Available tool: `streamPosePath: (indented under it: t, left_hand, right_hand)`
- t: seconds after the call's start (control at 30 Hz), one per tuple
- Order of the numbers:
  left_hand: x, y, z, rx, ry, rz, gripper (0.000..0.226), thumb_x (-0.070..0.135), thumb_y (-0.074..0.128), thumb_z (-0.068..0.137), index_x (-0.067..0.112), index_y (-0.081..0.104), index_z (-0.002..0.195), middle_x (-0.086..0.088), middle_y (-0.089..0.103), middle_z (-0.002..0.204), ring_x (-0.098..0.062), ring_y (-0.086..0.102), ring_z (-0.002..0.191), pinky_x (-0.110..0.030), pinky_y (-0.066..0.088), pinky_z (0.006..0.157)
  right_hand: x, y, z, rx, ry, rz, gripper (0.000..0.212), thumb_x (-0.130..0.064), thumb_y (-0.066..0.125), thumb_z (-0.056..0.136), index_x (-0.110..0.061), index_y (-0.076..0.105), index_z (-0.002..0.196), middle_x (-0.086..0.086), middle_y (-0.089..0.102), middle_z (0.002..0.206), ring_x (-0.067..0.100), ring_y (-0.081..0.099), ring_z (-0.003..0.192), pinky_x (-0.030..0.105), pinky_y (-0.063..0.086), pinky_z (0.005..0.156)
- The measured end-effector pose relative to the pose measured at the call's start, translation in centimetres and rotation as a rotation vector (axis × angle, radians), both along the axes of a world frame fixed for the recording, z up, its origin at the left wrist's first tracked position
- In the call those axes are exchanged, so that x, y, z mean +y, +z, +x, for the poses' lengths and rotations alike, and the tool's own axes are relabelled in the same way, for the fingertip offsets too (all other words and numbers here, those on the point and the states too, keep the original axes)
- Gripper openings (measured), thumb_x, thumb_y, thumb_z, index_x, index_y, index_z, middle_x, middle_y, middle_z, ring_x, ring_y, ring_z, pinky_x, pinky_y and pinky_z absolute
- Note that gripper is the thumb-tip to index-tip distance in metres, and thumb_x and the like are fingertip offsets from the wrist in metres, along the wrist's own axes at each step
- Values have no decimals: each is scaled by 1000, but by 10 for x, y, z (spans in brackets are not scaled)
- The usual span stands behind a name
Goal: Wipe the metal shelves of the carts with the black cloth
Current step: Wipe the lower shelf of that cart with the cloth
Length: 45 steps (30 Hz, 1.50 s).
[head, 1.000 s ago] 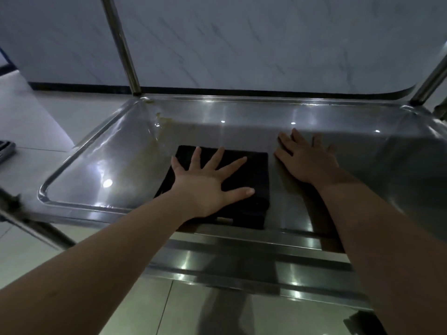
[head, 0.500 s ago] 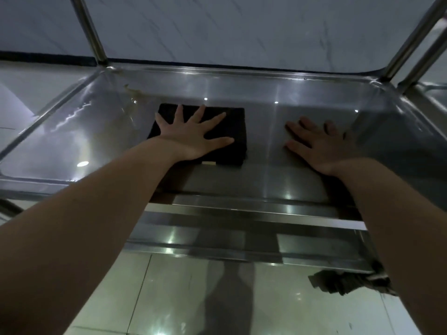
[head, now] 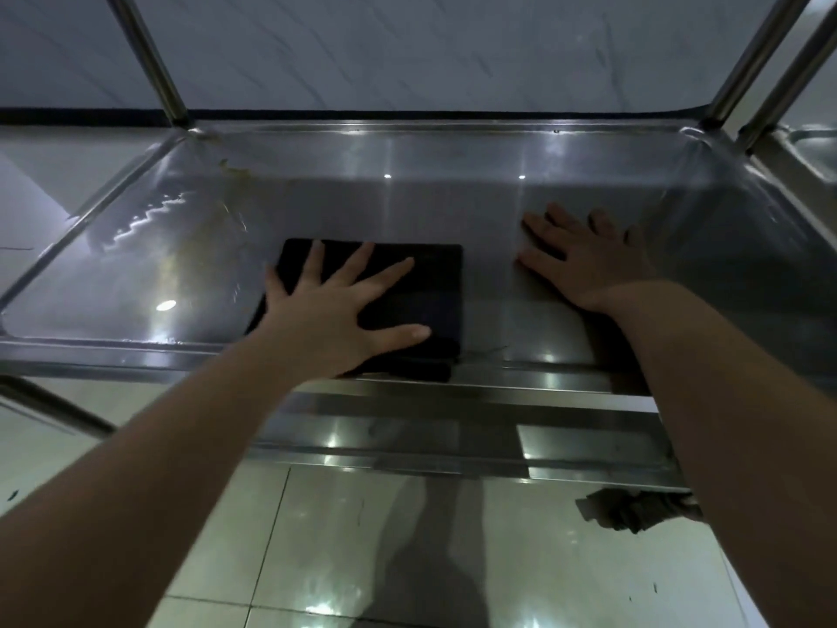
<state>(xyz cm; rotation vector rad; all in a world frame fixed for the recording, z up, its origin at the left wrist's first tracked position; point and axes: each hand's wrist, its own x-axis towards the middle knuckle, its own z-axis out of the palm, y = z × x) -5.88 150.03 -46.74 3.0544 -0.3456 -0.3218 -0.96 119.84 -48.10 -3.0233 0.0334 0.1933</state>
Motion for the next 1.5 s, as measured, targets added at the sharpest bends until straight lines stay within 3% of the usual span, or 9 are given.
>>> streamPosePath:
  t: [0.1,0.2,0.37,0.53,0.7,0.93,1.1,1.33,1.5]
  left_hand:
    - [57,7,9,33,73,10,89,108,3,38,84,-18,120,23,-15,161,-27,-16,150,-65,-9,115]
    - [65,9,9,61,106,16,80,107,8,46,84,-19,118,22,-16,161,-30,-16,150,-66,-9,114]
    - [-22,5,-9,29,24,26,92,96,12,55,70,-15,139,15,-19,162,-40,-20,147,-72,-8,111]
    - [-79,3,-13,27,-27,48,85,95,13,69,64,-19,141,10,-22,162,-44,-23,145,-76,-12,106]
    - [-89,5,-12,42,-26,41,84,94,15,71,64,-18,142,10,-23,162,-45,-24,145,-77,-14,105]
    - [-178,2,-12,-9,-135,0,86,93,17,75,57,-12,148,3,-19,164,-51,-23,143,-81,-14,100]
    - [-237,1,-5,-9,-147,-25,87,93,19,75,55,-8,150,2,-16,165,-50,-23,143,-82,-13,98]
    - [-136,-2,18,-31,-52,13,89,98,11,62,67,-10,142,17,-15,163,-32,-20,149,-75,-12,107]
    - [-82,9,71,45,116,-3,91,97,16,59,68,-8,142,16,-15,163,-35,-18,149,-75,-7,109]
  right_hand:
    - [0,-2,2,-20,-1,12,63,-73,22,93,-53,9,151,-18,1,164,32,3,151,61,3,117]
    - [5,-4,4,-19,-5,-17,63,-72,21,94,-52,8,151,-18,0,164,34,2,150,63,3,116]
    - [8,-3,1,-7,-9,-34,62,-70,20,95,-50,7,153,-16,-1,164,36,1,150,63,4,116]
    - [-24,2,6,54,38,0,62,-69,25,96,-50,9,152,-13,1,165,35,5,150,61,4,118]
    - [-112,-1,-2,50,-182,18,74,-81,21,86,-50,9,152,-10,3,165,40,6,149,62,6,118]
    - [-115,-2,-12,26,-230,-33,64,-70,20,95,-48,5,153,-12,-1,165,35,-2,151,59,-1,116]
    - [-121,0,-12,11,-228,-7,49,-46,15,105,-48,7,153,-14,-3,165,34,-5,151,60,1,118]
    - [-121,-1,-17,-13,-222,10,52,-55,19,102,-48,12,153,-15,3,165,33,-1,151,61,3,117]
    - [-114,-6,-13,-15,-215,-33,57,-62,18,99,-48,5,153,-15,-2,165,35,-4,150,62,2,116]
